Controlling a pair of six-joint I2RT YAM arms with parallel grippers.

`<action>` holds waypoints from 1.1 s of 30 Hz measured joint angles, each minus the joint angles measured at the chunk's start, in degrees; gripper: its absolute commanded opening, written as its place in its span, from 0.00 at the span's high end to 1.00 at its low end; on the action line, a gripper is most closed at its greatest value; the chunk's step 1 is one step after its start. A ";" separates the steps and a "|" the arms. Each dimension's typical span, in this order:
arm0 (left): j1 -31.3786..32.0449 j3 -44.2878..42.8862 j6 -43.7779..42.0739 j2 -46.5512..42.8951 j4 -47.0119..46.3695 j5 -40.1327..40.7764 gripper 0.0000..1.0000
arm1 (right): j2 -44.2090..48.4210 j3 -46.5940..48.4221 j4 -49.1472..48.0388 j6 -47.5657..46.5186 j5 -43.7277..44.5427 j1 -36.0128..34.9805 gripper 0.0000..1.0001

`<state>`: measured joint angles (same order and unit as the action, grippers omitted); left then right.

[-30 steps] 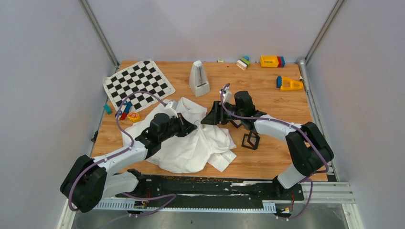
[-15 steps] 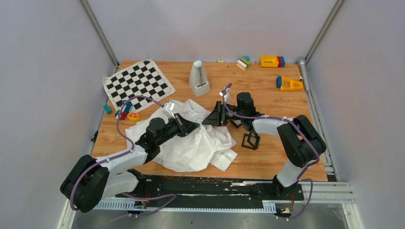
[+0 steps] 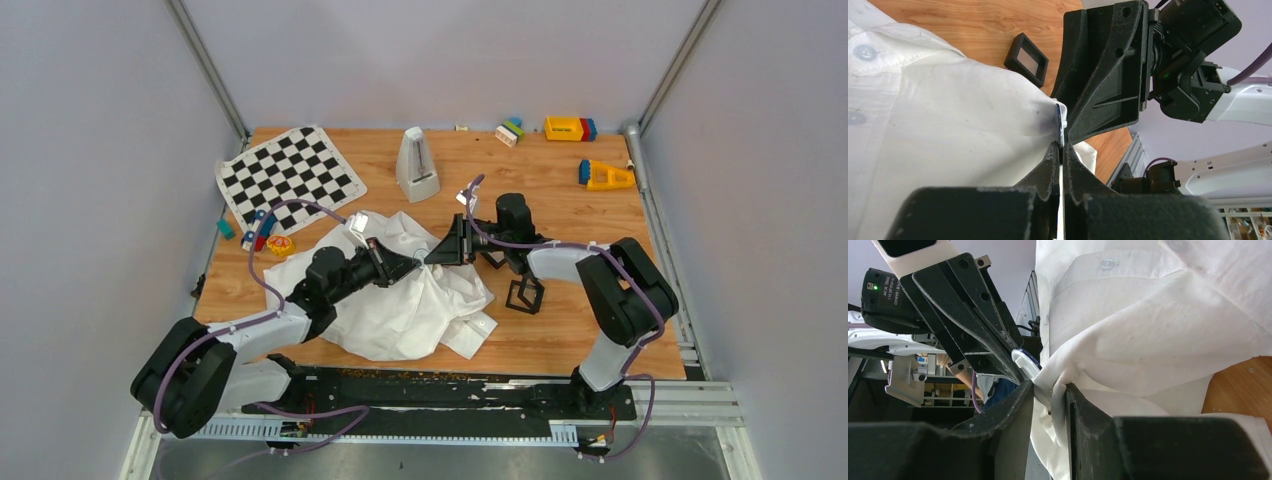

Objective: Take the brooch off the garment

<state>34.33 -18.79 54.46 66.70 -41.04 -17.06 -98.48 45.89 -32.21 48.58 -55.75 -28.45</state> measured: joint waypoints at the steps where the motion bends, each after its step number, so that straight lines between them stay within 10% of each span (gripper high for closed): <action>1: -0.04 0.00 -0.13 0.26 -0.15 -0.35 1.00 | -0.26 0.02 -0.04 0.02 -0.42 0.07 0.73; 23: -1.20 -3.98 -6.67 0.61 8.24 -5.99 1.00 | -2.71 2.97 4.90 -2.58 -5.53 0.46 0.75; 33: -1.01 -6.43 -8.20 -0.68 16.79 -3.74 1.00 | -2.69 3.45 7.23 -5.05 -3.76 -0.50 0.58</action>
<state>33.32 -25.21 46.26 66.02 -24.25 -20.80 -101.16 49.34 -24.97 43.53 -59.51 -28.95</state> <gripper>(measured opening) 0.009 0.350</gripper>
